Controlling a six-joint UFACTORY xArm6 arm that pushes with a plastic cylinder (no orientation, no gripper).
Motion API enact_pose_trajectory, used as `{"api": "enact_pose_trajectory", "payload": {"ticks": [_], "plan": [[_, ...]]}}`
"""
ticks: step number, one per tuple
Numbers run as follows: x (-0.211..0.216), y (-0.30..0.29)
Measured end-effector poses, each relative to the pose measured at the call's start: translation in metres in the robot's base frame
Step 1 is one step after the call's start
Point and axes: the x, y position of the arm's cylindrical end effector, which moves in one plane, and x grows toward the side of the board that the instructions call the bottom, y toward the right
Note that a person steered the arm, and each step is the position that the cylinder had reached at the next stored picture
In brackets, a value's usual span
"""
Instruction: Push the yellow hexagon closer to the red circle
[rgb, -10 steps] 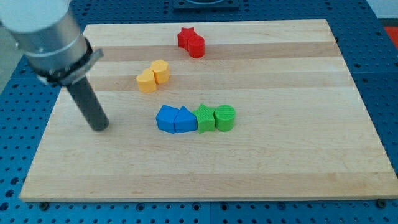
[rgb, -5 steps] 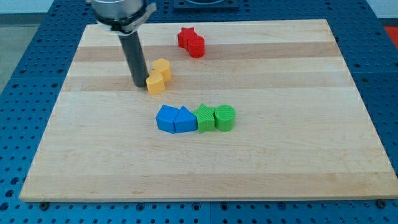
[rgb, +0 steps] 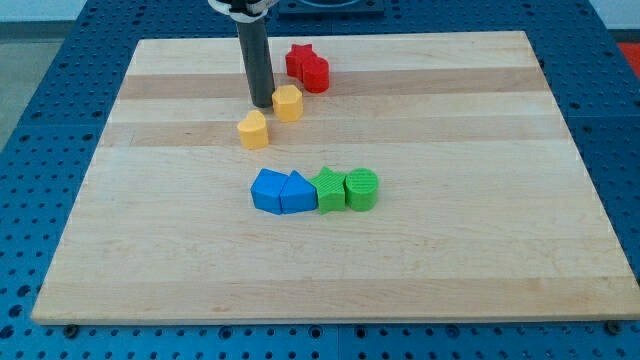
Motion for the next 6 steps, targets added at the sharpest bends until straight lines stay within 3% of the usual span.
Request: {"api": "enact_pose_trajectory", "payload": {"ticks": [3,6], "plan": [[0.040,0.004],[-0.002,0.055]]}}
